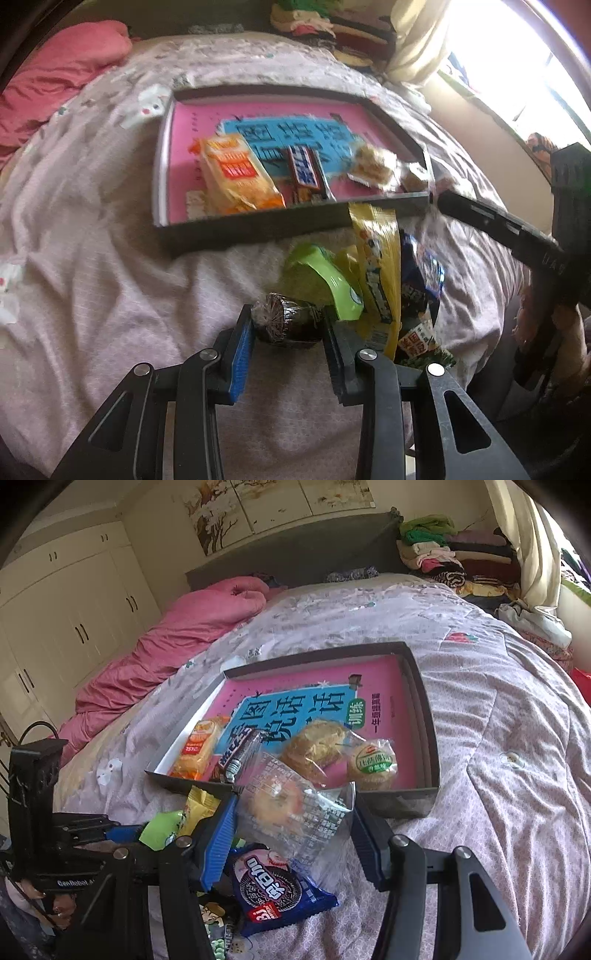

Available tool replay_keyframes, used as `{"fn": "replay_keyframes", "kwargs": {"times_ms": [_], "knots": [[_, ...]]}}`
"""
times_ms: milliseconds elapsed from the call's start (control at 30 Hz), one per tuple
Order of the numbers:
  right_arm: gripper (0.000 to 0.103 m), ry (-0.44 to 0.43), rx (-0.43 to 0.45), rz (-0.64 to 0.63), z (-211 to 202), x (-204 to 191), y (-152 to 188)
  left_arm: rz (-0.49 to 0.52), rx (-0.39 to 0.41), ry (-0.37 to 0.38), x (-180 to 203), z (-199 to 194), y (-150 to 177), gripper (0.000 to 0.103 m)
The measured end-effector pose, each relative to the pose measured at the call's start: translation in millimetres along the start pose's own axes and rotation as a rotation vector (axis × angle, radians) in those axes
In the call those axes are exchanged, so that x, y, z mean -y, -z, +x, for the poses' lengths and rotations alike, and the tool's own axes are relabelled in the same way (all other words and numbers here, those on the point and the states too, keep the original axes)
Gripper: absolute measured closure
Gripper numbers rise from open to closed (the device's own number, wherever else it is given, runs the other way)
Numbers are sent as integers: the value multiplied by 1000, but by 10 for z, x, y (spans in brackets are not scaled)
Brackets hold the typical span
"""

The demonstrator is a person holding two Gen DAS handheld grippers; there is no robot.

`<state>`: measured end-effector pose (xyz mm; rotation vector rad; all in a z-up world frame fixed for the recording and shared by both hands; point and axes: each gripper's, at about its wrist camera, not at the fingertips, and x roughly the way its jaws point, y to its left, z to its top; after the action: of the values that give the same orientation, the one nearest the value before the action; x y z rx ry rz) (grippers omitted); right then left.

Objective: Organize snacks
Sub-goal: 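Carry the foil-wrapped snack and the bread bag over the tray and lower them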

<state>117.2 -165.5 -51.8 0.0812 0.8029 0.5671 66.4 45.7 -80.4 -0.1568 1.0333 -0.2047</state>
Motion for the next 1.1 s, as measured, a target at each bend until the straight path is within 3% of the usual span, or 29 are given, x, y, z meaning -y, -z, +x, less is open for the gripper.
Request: {"fn": "replay_keyframes", "kwargs": {"times_ms": [600, 1100], "knots": [[44, 45, 68, -37, -146, -74, -104, -68, 140, -52, -238, -320, -316, 67], [44, 80, 100, -9, -156, 27, -186, -135, 172, -93, -331, -124, -647, 67]]}}
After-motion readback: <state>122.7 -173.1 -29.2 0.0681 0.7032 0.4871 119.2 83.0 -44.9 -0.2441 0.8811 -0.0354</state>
